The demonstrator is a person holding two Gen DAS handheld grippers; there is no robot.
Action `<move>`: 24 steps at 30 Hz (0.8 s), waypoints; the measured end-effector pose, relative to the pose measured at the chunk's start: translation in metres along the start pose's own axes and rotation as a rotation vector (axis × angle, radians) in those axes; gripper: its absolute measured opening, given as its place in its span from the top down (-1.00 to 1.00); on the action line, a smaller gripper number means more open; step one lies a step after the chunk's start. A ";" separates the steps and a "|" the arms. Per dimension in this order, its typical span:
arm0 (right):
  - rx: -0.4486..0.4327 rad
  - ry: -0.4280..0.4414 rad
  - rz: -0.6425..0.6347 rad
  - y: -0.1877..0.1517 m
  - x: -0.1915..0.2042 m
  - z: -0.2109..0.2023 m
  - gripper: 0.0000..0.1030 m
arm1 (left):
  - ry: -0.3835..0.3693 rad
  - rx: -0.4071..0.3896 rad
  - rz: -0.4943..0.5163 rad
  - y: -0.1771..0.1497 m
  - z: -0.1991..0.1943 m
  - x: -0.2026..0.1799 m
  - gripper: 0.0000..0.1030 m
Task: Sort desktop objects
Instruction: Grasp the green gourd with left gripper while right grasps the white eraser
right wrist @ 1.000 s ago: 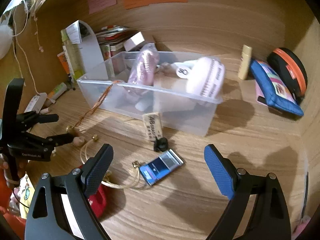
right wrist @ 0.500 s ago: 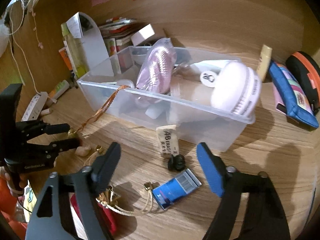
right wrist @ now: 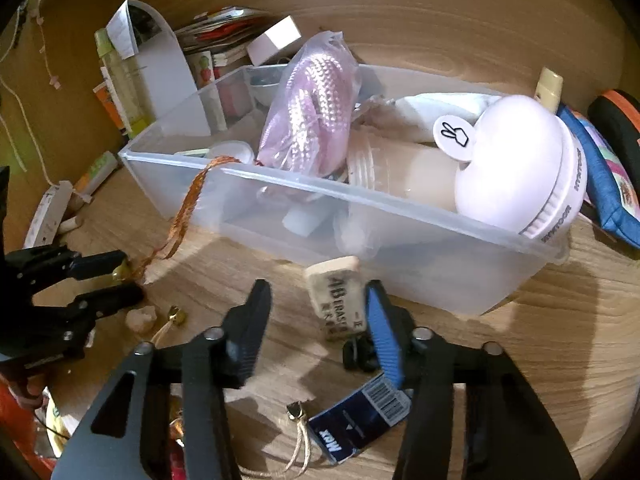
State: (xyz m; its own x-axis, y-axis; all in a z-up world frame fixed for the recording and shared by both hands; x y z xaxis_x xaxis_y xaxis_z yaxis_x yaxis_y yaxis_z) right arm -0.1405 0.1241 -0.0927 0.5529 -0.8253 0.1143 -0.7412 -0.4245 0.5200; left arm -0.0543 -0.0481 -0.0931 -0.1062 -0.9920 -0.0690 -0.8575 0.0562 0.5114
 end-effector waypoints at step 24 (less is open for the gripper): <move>-0.086 0.157 -0.029 -0.012 0.021 -0.033 0.58 | -0.006 0.017 -0.056 -0.002 -0.004 0.009 0.61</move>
State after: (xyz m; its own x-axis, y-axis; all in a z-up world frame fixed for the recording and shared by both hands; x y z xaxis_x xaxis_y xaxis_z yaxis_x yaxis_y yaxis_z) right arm -0.1078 0.1242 -0.0689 0.6315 -0.7420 0.2251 -0.6922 -0.4086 0.5949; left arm -0.0514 -0.0572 -0.0915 -0.0605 -0.9929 -0.1020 -0.8707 0.0025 0.4917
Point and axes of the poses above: each gripper's, at about its wrist camera, not at the fingertips, and z roughly the way its jaws point, x to its left, y to its top, the point moved 3 cm from there along z, roughly the way its jaws point, and after that the axes turned 8 degrees about x, right-handed, at the moved point
